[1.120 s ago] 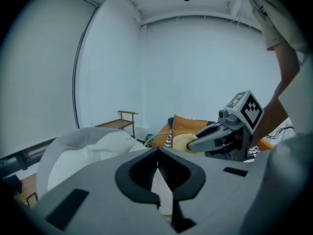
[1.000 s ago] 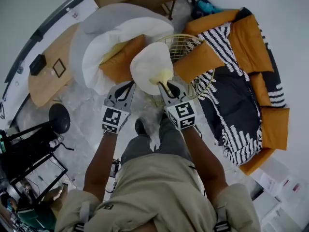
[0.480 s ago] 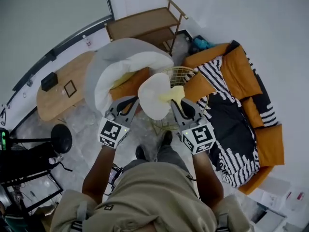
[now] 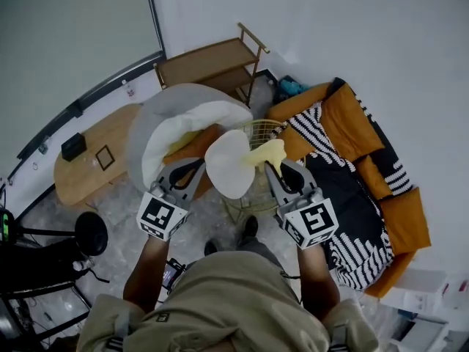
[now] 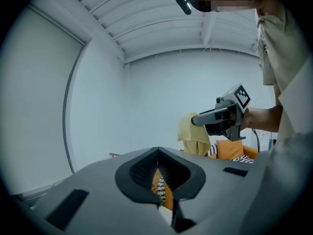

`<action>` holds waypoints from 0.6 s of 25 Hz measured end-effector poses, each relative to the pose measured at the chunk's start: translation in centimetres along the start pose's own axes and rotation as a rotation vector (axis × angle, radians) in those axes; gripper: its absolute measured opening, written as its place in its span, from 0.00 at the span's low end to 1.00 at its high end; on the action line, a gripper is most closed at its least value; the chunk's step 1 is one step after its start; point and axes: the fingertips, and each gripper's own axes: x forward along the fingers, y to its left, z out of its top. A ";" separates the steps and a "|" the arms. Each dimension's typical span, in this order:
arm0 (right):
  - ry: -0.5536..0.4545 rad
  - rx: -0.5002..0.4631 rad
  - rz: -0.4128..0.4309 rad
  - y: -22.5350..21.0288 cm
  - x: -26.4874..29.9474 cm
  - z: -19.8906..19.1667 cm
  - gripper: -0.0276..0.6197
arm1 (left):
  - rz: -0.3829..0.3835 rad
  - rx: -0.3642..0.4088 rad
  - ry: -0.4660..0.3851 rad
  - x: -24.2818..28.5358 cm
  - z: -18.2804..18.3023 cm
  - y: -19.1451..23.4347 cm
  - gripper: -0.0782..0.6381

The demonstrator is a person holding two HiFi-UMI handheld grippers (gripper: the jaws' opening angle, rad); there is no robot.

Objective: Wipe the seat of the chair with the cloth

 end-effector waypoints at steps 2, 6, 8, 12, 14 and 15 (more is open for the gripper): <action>0.005 -0.044 -0.020 0.4 -0.5 0.4 0.13 | -0.003 0.008 -0.013 -0.5 0.4 -0.2 0.13; 0.002 -0.042 -0.032 0.8 -1.5 0.7 0.13 | -0.005 0.002 -0.014 -1.1 0.4 -0.6 0.13; 0.000 -0.040 -0.033 0.9 -1.8 0.9 0.13 | -0.007 0.000 -0.013 -1.4 0.4 -0.8 0.13; -0.001 -0.043 -0.031 1.4 -2.0 1.3 0.13 | -0.009 0.011 -0.014 -2.1 0.5 -0.9 0.13; -0.003 -0.045 -0.031 1.7 -2.1 1.4 0.13 | -0.007 0.010 -0.014 -2.5 0.4 -0.8 0.13; -0.004 -0.046 -0.031 1.8 -2.1 1.5 0.13 | -0.006 0.011 -0.015 -2.6 0.5 -0.8 0.13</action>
